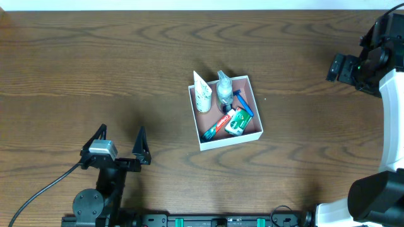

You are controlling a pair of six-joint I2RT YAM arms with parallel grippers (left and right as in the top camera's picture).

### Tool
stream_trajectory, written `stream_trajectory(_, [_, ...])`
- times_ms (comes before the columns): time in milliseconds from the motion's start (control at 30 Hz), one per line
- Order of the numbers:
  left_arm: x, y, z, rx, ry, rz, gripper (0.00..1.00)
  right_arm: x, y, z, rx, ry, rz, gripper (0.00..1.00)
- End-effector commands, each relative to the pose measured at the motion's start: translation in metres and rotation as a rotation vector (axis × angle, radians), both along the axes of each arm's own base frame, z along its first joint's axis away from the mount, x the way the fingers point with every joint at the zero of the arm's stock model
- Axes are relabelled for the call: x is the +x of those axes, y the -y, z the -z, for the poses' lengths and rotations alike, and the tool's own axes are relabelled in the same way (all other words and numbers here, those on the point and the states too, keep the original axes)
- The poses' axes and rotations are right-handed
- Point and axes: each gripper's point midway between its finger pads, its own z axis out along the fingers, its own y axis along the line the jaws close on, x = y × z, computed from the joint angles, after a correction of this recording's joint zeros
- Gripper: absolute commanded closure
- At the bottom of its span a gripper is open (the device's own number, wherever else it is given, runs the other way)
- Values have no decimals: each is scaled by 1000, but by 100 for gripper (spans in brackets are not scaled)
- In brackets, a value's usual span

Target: Pack container

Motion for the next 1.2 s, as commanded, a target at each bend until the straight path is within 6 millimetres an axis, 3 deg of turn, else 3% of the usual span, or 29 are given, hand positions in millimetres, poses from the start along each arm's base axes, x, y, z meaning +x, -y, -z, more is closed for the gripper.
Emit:
stream_trajectory(0, [2,2,8,75,1,11,2,-1,1,-3,-1,7,8,1])
stream_trajectory(433, [23,3,39,89,122,6,2,-1,1,-3,0,8,7,1])
stream_trajectory(633, [25,-1,49,92,78,-11,2,-1,1,-3,0,8,7,1])
stream_trajectory(833, [24,-8,103,99,-143,-31,2,-1,1,-3,0,7,7,1])
stream_trajectory(1167, [24,-8,104,99,-147,-30,2,-1,1,-3,0,8,7,1])
